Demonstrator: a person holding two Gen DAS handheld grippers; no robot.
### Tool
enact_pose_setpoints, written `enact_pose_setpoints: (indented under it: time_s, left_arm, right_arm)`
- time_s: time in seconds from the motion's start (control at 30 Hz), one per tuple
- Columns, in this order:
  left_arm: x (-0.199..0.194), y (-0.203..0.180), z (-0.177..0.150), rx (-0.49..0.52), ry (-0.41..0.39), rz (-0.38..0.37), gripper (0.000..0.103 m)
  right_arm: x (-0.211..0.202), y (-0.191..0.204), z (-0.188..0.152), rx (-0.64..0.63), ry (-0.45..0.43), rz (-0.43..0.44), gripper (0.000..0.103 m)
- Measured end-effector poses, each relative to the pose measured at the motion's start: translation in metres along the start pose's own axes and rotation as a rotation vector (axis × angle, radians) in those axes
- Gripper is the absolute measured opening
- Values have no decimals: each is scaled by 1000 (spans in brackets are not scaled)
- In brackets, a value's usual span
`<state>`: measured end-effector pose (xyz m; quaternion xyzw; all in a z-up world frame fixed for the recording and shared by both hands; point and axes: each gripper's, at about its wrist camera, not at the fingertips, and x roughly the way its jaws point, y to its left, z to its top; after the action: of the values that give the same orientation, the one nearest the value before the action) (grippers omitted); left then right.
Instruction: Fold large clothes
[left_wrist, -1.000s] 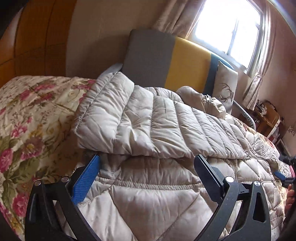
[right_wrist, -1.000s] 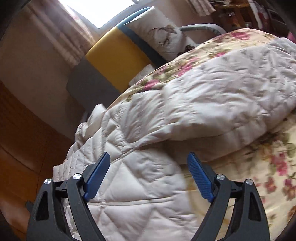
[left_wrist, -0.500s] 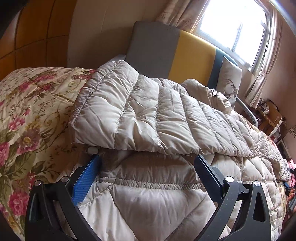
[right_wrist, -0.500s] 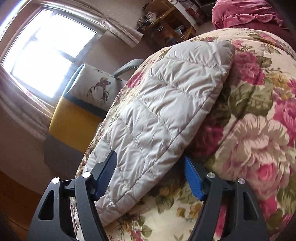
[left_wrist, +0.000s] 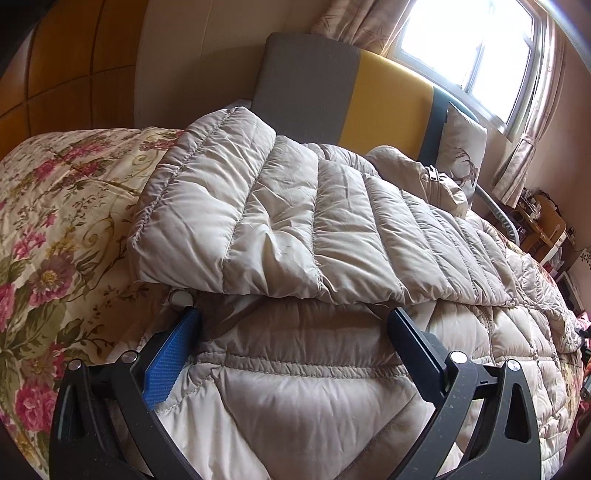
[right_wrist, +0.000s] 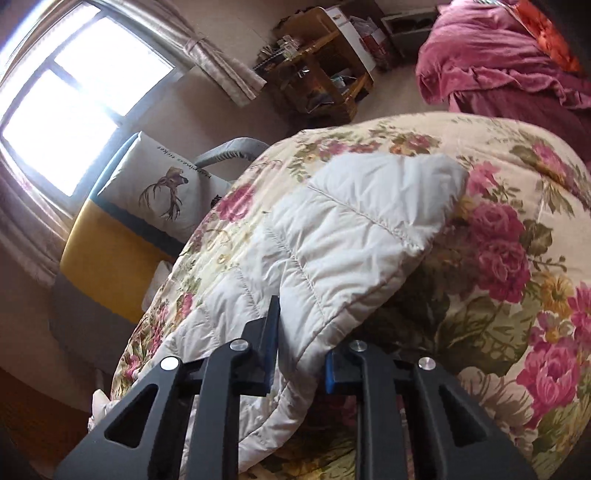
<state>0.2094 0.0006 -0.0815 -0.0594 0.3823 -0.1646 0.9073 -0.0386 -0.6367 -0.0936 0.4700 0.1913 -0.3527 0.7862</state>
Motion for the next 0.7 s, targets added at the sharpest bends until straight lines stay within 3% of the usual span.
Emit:
enact_pose_setpoints:
  time_s: [0.2,0.37,0.57,0.7]
  left_arm:
    - [0,2,0,-6,-1,-9,99]
    - [-2,4,-1,-12,-4,-16,99]
    - [-3,6,-1,-19,-7,-25,99]
    - [-2,6,-1,-19,-7,-26,99]
  right_arm:
    - [-10,92,-24,-188,-44,93,18]
    - [-26,178,-75,-380,-19,233,18]
    - [-39,273,-174,-697,18,349,18]
    - [-30,306,-250,-908,78,390,18]
